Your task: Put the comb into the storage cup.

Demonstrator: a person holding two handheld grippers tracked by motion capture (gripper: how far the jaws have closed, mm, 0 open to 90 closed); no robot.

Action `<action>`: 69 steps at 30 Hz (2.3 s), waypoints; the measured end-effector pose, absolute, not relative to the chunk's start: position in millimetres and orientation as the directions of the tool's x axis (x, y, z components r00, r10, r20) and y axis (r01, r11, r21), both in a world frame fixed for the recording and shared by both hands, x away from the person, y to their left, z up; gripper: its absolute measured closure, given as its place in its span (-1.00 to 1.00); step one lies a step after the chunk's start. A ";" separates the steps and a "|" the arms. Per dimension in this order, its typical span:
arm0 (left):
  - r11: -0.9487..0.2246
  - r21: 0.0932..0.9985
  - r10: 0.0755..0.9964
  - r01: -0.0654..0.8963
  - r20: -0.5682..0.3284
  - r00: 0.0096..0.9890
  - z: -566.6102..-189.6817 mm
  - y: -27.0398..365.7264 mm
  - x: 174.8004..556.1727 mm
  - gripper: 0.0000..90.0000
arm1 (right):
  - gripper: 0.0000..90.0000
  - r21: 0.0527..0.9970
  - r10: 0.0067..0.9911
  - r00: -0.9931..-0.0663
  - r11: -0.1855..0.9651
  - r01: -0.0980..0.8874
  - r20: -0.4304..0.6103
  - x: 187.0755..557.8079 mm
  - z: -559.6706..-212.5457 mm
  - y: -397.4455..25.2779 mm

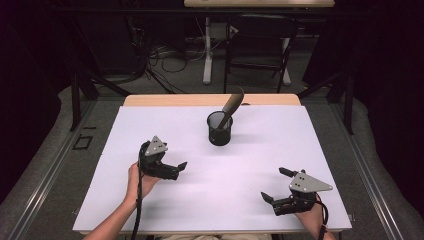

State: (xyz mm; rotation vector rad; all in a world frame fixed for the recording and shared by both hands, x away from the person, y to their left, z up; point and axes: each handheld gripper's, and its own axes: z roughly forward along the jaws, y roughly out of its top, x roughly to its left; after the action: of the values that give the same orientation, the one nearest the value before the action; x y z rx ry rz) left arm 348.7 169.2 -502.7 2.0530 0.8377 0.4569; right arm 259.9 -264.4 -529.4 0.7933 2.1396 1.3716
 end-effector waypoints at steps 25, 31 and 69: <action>-0.384 0.819 0.733 0.426 -0.010 0.680 -527.6 191.6 311.0 -1.00 | -0.99 0.918 0.689 -0.720 0.334 0.212 -0.085 259.5 -529.4 -263.9; -0.377 0.826 0.737 0.419 -0.006 0.676 -529.2 194.2 302.7 -1.00 | -0.99 0.917 0.688 -0.721 0.335 0.216 -0.081 259.9 -529.9 -263.6; -0.346 0.857 0.750 0.382 0.008 0.661 -538.1 207.8 262.7 -1.00 | -1.00 0.917 0.688 -0.722 0.331 0.222 -0.074 259.2 -530.0 -263.4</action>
State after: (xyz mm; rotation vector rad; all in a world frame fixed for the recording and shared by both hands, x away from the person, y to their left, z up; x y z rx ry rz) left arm 262.7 207.8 -538.1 1.9663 0.8823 0.5096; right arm 259.2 -263.4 -530.0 0.7989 2.1479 1.3726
